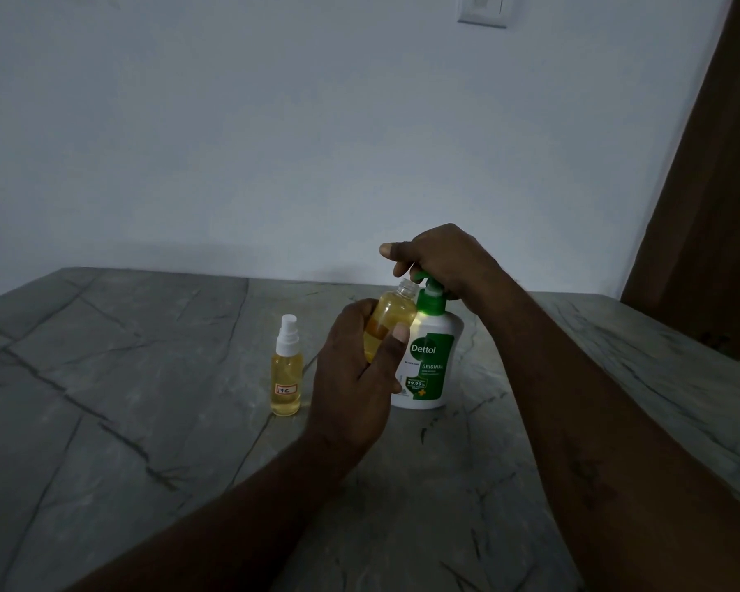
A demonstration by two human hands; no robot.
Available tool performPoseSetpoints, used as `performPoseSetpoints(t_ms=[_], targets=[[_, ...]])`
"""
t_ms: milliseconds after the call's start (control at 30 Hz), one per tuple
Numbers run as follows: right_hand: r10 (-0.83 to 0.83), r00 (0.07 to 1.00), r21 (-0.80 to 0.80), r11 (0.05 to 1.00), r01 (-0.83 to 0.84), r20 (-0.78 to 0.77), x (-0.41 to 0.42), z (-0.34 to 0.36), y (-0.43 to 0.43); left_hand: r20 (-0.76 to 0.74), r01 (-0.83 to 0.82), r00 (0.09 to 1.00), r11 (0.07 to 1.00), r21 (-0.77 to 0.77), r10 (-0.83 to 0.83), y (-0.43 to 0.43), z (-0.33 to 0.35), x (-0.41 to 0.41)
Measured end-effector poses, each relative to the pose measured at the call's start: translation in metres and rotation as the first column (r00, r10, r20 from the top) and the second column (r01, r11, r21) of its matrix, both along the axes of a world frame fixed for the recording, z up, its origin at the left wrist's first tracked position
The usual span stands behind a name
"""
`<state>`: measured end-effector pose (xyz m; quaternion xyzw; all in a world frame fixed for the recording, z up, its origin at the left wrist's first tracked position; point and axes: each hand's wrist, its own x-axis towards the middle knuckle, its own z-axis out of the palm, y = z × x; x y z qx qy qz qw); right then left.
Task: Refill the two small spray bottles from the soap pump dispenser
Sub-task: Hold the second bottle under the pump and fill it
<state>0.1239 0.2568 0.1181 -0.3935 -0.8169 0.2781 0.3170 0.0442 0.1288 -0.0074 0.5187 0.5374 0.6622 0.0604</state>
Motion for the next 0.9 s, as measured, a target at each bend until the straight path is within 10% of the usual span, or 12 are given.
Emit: performPoseSetpoints(t_ms=[900], targets=[[0.018, 1.0, -0.045, 0.999, -0.017, 0.023, -0.002, 0.002, -0.0018, -0.006, -0.004, 1.0, 1.0, 0.007, 0.004, 0.0014, -0.0023, -0.0021]])
